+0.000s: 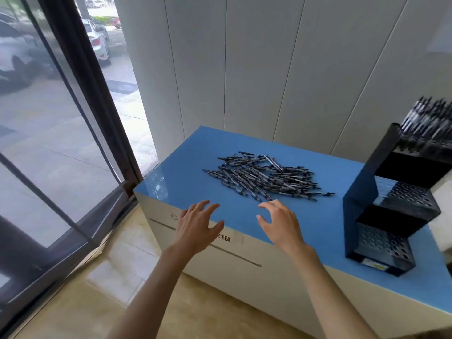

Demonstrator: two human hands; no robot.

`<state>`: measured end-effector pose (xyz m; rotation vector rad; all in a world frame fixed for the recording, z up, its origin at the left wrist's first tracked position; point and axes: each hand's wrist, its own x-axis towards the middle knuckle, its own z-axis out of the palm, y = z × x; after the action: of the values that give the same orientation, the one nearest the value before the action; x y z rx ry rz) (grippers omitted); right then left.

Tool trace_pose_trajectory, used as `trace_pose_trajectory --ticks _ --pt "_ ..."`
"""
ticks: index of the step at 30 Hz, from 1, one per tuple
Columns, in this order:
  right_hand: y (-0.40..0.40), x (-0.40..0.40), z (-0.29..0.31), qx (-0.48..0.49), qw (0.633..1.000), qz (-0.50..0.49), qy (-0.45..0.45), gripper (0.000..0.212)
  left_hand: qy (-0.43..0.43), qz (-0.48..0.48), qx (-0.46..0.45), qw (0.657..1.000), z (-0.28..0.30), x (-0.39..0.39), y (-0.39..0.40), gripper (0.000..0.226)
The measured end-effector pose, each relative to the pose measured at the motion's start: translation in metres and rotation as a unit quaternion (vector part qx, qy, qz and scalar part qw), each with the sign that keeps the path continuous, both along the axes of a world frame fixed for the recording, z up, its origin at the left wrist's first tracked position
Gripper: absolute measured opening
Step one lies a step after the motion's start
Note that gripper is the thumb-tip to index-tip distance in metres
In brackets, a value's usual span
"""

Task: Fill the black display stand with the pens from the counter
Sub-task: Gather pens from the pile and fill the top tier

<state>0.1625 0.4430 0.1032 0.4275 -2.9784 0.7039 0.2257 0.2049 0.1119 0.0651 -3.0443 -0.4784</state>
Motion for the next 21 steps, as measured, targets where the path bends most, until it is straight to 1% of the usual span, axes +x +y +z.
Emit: trace_pose_trajectory --ticks 8,15,21 --pt "-0.052 -0.02 -0.024 0.007 0.999 -0.02 -0.032 0.033 -0.024 -0.025 0.019 0.999 -0.019 -0.041 -0.06 0.057" --pt "-0.086 -0.076 -0.049 -0.012 0.998 -0.052 -0.044 0.032 -0.05 -0.047 0.01 0.998 -0.04 -0.112 -0.1 0.058" --pt "-0.104 -0.127 -0.065 -0.032 0.994 -0.082 -0.056 0.03 -0.099 -0.083 -0.012 0.992 -0.061 -0.175 -0.125 0.058"
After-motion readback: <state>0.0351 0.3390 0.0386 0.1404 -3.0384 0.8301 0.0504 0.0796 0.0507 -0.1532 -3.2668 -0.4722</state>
